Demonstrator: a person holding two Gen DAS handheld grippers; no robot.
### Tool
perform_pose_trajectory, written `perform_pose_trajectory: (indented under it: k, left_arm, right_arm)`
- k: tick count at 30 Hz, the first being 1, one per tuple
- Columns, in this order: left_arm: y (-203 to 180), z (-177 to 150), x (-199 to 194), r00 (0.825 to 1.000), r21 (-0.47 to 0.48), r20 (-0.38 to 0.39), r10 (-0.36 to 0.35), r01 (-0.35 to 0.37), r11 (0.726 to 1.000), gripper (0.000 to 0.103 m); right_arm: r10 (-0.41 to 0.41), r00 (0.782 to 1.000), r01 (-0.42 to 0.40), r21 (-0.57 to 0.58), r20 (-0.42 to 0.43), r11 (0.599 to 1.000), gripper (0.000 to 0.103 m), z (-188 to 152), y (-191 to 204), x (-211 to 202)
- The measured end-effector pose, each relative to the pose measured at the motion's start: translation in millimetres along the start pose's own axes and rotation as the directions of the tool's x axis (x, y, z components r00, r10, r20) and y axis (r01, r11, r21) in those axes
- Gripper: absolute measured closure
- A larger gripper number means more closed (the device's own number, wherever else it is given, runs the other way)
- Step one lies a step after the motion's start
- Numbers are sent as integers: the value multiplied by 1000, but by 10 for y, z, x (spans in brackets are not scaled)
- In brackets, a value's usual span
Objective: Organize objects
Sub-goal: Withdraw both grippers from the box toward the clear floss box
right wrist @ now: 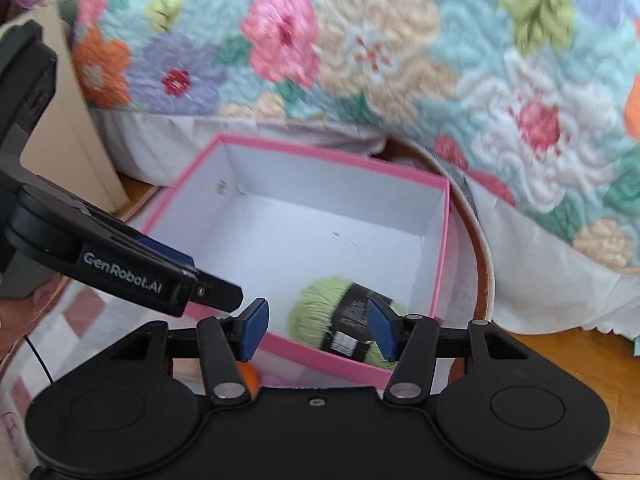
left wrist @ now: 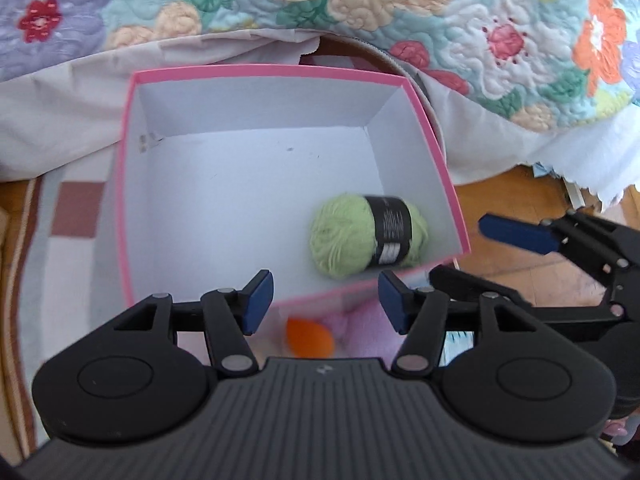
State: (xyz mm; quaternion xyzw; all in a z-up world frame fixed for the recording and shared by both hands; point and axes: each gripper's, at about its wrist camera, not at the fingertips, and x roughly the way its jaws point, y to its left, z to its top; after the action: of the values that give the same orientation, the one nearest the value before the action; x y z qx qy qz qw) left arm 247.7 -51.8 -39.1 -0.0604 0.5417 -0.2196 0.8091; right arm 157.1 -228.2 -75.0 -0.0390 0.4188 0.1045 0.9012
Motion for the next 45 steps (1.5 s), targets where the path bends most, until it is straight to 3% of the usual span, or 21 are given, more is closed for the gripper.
perform_pose_trajectory:
  k: [5, 14, 21, 30, 36, 45]
  left_arm:
    - [20, -118, -428, 1000, -26, -13, -7, 7, 1000, 45]
    - [-22, -472, -1149, 996, 52, 53, 72, -75, 996, 39]
    - [-18, -718, -1509, 993, 91, 94, 75, -84, 992, 31]
    - [330, -1055, -1316, 999, 3, 37, 14, -14, 1000, 24]
    - [723, -1255, -1013, 1000, -98, -12, -16, 15, 995, 24]
    - [1171, -1436, -526, 998, -212, -60, -29, 16, 977, 24]
  right_arm:
    - [33, 999, -32, -35, 24, 999, 38, 50, 213, -400]
    - [133, 991, -134, -78, -10, 988, 35, 26, 643, -923]
    - [222, 974, -225, -134, -37, 965, 30, -41, 1026, -1165]
    - [289, 950, -310, -229, -123, 923, 25, -311, 1599, -989]
    - [319, 928, -356, -198, -195, 913, 25, -536, 1807, -635]
    - [289, 936, -324, -169, -198, 931, 24, -850, 1912, 6]
